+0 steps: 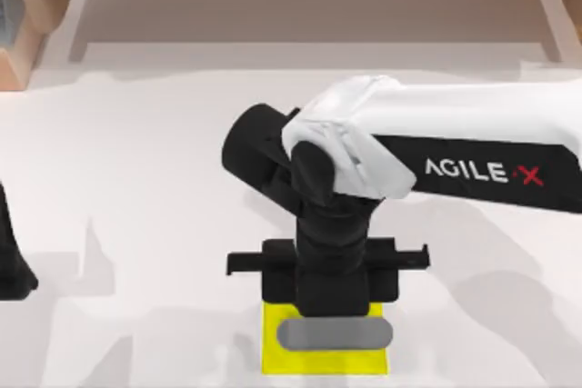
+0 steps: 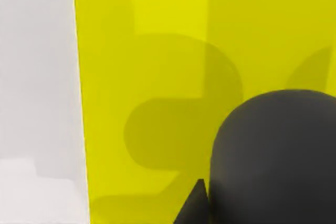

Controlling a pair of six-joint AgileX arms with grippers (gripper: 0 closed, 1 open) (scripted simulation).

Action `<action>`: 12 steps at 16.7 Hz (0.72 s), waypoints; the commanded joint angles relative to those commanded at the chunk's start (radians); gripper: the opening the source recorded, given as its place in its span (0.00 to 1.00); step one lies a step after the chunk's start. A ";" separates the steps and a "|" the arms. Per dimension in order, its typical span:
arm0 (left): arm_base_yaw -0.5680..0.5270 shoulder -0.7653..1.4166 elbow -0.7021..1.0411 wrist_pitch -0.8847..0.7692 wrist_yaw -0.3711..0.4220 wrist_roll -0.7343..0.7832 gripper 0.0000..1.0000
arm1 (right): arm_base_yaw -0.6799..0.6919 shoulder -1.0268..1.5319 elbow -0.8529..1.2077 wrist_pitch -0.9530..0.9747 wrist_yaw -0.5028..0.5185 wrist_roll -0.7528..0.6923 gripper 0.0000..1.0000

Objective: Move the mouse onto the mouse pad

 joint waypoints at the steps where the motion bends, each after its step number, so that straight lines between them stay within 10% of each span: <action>1: 0.000 0.000 0.000 0.000 0.000 0.000 1.00 | 0.000 0.000 0.000 0.000 0.000 0.000 0.00; 12: 0.000 0.000 0.000 0.000 0.000 0.000 1.00 | 0.000 0.000 0.000 0.000 0.000 0.000 0.75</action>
